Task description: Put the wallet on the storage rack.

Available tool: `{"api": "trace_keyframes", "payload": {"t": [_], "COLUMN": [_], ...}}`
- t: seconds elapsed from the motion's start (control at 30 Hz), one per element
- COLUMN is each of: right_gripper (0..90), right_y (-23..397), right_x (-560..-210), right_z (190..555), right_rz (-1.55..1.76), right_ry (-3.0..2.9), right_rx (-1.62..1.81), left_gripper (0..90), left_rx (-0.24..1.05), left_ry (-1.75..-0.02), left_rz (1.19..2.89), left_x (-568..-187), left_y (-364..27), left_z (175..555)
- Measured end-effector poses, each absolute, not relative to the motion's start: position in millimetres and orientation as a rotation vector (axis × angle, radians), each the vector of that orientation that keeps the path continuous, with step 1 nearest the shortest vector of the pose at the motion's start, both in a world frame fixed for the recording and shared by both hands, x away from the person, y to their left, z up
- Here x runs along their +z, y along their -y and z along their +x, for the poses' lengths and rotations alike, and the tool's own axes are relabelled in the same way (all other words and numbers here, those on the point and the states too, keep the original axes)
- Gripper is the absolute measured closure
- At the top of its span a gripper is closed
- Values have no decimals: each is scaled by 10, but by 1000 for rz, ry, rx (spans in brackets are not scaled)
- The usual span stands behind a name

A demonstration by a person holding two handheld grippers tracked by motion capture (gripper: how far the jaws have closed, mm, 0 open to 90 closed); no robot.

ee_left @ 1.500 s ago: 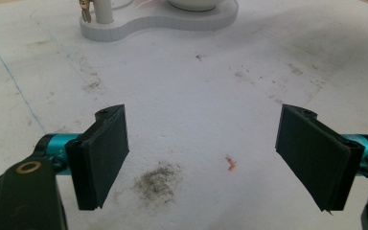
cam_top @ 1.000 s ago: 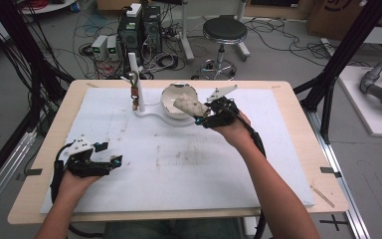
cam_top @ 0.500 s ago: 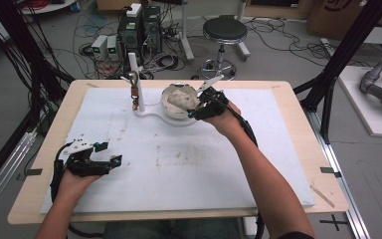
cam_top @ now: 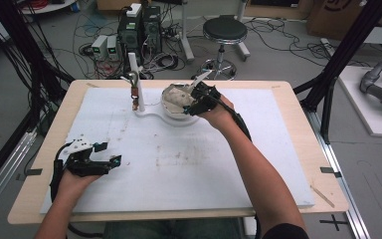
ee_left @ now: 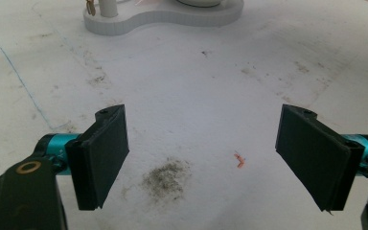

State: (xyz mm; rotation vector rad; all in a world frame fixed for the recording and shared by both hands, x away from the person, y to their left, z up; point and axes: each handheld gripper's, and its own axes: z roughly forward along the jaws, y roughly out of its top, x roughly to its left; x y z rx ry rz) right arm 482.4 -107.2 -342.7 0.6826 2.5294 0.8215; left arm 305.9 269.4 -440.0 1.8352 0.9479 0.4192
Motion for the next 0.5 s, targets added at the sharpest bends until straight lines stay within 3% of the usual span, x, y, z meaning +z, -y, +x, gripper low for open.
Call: {"api": "trace_keyframes", "payload": {"t": [0.5], "right_gripper": [356], "right_y": [941], "right_x": [-3521], "right_z": [4939], "right_rz": [700], "right_ry": [-2527], "right_rx": [741], "left_gripper": [187], "left_rx": [414], "left_ry": [-943], "left_rz": [1843], "left_x": [-4408], "left_y": [-2678], "left_z": [3067]}}
